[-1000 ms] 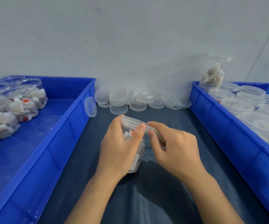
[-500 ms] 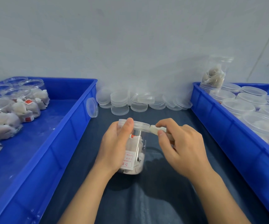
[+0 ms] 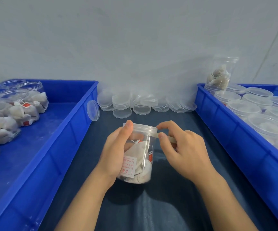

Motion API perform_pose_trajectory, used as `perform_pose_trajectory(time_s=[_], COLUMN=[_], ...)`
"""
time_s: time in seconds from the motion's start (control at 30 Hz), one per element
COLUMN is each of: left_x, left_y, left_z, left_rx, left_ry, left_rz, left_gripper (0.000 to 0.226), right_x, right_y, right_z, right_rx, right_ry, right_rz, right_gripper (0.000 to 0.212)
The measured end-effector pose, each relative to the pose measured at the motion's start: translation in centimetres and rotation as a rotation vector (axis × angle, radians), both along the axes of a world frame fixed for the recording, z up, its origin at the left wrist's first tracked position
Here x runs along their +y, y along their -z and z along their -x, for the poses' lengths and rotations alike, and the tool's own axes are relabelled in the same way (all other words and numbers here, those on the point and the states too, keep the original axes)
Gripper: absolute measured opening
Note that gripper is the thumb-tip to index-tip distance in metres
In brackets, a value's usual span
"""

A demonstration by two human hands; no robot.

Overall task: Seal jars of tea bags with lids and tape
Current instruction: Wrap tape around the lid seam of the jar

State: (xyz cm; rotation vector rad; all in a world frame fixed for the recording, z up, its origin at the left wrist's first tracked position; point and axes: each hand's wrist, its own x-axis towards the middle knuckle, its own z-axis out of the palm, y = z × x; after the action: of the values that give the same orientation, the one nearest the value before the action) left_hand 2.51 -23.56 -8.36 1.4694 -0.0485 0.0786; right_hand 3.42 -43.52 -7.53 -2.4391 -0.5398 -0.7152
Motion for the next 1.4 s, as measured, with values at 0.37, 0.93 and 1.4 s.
perform_pose_trajectory(time_s=[0.37, 0.93, 1.4], left_x=[0.2, -0.8, 0.5], left_y=[0.4, 0.2, -0.1], left_z=[0.2, 0.4, 0.1], left_rx=[0.082, -0.089, 0.116], left_ry=[0.076, -0.142, -0.025], left_rz=[0.002, -0.292, 0.103], left_gripper=[0.072, 0.061, 0.060], right_x=[0.5, 1.5, -0.6], right_y=[-0.1, -0.3, -0.3], right_z=[1.0, 1.5, 0.4], right_rx=[-0.104, -0.148, -0.228], right_ry=[0.005, 0.050, 0.084], right_rz=[0.025, 0.032, 0.003], right_gripper=[0.031, 0.033, 0.036])
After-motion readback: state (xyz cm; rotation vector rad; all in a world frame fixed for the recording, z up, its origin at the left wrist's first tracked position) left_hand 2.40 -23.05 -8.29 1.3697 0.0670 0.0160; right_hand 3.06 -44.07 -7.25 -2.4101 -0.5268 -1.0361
